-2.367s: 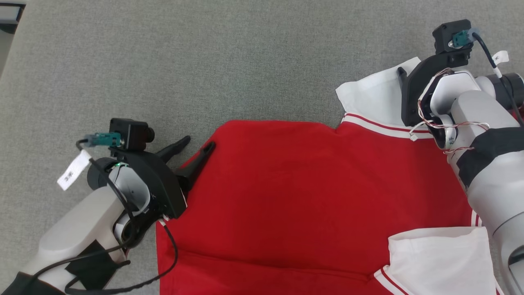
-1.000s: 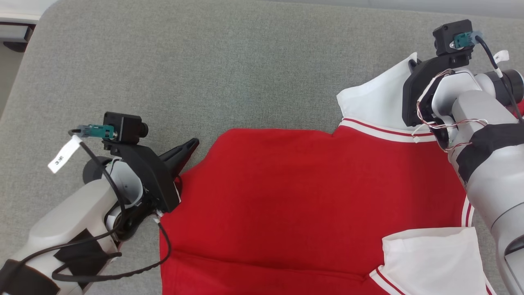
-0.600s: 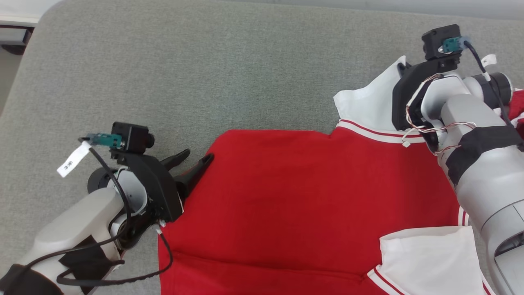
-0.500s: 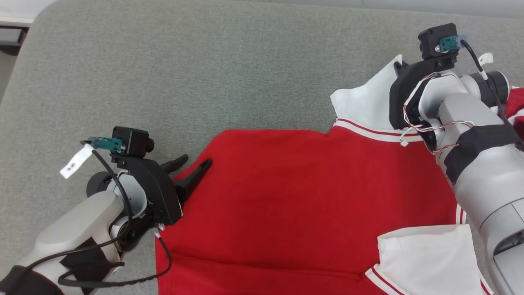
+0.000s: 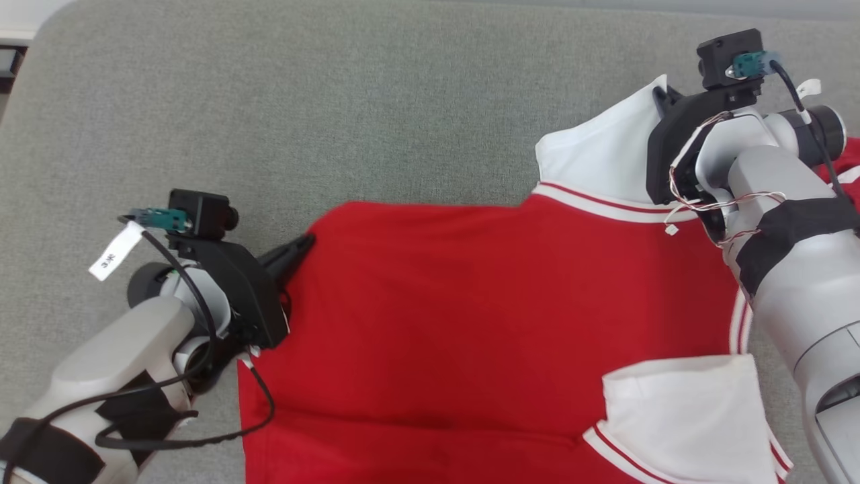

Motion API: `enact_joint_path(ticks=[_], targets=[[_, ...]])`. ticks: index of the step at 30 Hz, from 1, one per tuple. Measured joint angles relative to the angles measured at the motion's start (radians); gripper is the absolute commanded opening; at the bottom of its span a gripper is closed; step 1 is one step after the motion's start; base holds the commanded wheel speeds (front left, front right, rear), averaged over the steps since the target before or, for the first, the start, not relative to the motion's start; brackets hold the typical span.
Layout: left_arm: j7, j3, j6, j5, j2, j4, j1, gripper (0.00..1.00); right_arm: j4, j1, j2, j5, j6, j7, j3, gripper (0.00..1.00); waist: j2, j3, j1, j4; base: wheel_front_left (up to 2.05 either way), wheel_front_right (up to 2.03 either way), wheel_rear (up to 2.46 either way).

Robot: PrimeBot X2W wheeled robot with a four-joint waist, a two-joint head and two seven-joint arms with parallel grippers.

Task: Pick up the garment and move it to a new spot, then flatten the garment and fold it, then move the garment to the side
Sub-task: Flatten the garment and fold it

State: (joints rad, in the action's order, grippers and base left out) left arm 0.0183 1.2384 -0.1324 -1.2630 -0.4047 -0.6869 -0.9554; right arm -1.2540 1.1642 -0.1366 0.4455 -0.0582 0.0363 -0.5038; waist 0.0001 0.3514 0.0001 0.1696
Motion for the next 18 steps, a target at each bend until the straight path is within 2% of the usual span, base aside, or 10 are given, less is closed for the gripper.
enact_joint_path(ticks=[10,18], targets=[[-0.136,0.010,0.000,0.065,0.000,-0.066,-0.012,0.00,0.000,-0.016,-0.028,0.000,-0.019,-0.115,0.000,0.00,0.0000,-0.056,-0.0001,0.003,0.00,0.00,0.00],[-0.209,0.040,0.000,0.122,0.008,-0.079,0.055,0.00,0.000,-0.132,-0.042,0.005,-0.049,-0.223,0.001,0.00,0.0000,-0.123,-0.0002,-0.006,0.00,0.00,0.00]])
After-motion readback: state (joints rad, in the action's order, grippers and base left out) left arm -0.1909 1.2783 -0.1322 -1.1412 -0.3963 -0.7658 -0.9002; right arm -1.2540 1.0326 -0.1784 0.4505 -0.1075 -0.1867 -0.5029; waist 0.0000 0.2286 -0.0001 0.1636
